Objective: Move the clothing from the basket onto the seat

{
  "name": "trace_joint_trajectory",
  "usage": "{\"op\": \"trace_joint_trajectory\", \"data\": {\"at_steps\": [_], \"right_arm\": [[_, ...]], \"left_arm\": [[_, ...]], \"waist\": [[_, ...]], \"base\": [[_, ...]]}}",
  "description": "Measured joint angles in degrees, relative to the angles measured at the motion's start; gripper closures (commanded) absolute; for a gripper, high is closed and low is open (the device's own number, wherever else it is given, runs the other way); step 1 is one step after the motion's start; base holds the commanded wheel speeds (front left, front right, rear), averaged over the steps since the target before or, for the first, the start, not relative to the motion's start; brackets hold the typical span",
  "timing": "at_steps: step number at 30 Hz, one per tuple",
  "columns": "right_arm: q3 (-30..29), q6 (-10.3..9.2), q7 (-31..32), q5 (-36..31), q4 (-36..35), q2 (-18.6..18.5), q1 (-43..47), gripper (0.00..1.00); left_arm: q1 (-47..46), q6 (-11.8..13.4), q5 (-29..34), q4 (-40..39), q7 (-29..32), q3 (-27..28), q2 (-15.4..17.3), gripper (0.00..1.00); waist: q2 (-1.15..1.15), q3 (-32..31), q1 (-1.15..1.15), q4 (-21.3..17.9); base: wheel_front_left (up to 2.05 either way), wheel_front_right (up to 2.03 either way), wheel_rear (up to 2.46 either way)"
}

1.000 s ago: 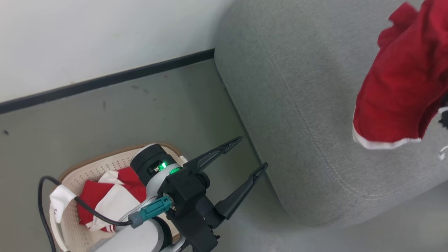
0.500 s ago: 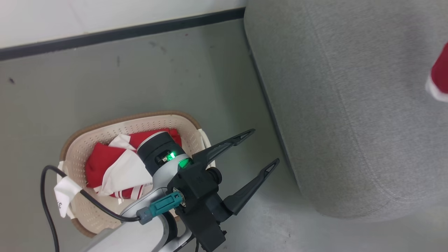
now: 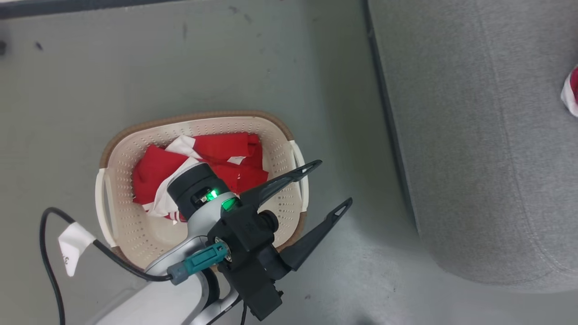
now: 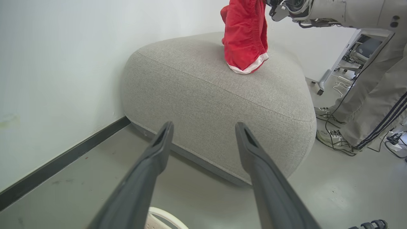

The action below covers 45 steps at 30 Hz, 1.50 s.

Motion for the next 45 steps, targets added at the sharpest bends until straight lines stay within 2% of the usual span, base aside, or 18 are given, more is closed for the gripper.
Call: {"op": "trace_joint_trajectory", "data": {"at_steps": [5,9,10,11,12,13,16,20,28,37,45], "right_arm": [[4.5,0.58,1.5,-0.9,4.7,3.4,0.6,1.0],[7.8,1.41,4.8,-3.1,8.4,3.7,1.5,1.0],[8.4,1.67,5.6,-3.3,9.1,3.6,1.7,0.93],[8.9,2.09,6.3,-3.6,9.7,3.6,1.8,0.7],[9.3,2.27,7.1,-3.6,10.3,3.6,1.8,0.42],[9.8,2.92,8.0,-3.6,10.8,3.7,1.8,0.0],[11.2,5.0,11.5,-3.5,13.3,3.8,1.8,0.0],[11.8,6.71,14.9,-2.9,15.5,4.3,2.0,0.0],[13.6,8.28,18.9,-2.3,17.0,4.8,5.1,0.0],[14.9,9.66,17.2,-2.5,15.1,3.9,9.7,0.0],[14.6,10.12,9.5,-2.7,8.8,2.4,14.0,0.0]], "left_arm": [[-0.1,0.0,-0.1,1.4,-0.6,0.0,0.6,0.0],[-0.2,0.0,-0.4,1.7,-1.1,0.0,0.6,0.0],[-0.3,-0.1,-0.4,1.8,-1.2,0.0,0.6,0.0],[-0.5,-0.1,-0.4,2.0,-1.4,-0.1,0.6,0.0],[-0.7,-0.1,-0.5,2.2,-1.6,-0.1,0.5,0.0],[-0.7,-0.1,-0.6,2.5,-1.7,0.0,0.5,0.0],[-0.7,-0.1,-1.0,3.3,-2.5,0.0,0.4,0.0],[-0.7,-0.1,-1.6,4.3,-3.1,0.0,0.3,0.0],[-0.2,-0.1,-3.1,6.4,-5.3,0.2,0.0,0.0],[3.6,0.0,-4.4,10.0,-8.3,1.2,0.0,0.0],[7.7,0.7,-6.3,11.8,-11.2,2.0,-0.1,0.0]], "waist": [[0.0,0.8,0.01,1.1],[0.0,0.0,-0.01,1.0],[0.0,-0.2,-0.01,0.9],[0.0,-0.4,-0.01,0.9],[0.0,-0.6,-0.01,0.8],[0.0,-0.9,-0.01,0.8],[0.0,-1.9,-0.01,0.7],[0.0,-3.1,-0.01,0.7],[0.0,-6.3,-0.01,0.7],[-0.01,-11.5,-0.01,0.4],[-0.02,-17.5,-0.01,0.2]], "base": [[0.0,0.0,0.0],[0.0,0.0,0.0],[0.0,0.0,0.0],[0.0,0.0,0.0],[0.0,0.0,0.0],[0.0,0.0,0.0],[0.0,0.0,0.0],[0.0,0.0,0.0],[0.0,0.0,0.0],[0.0,0.0,0.0],[0.0,0.0,0.0]]}}
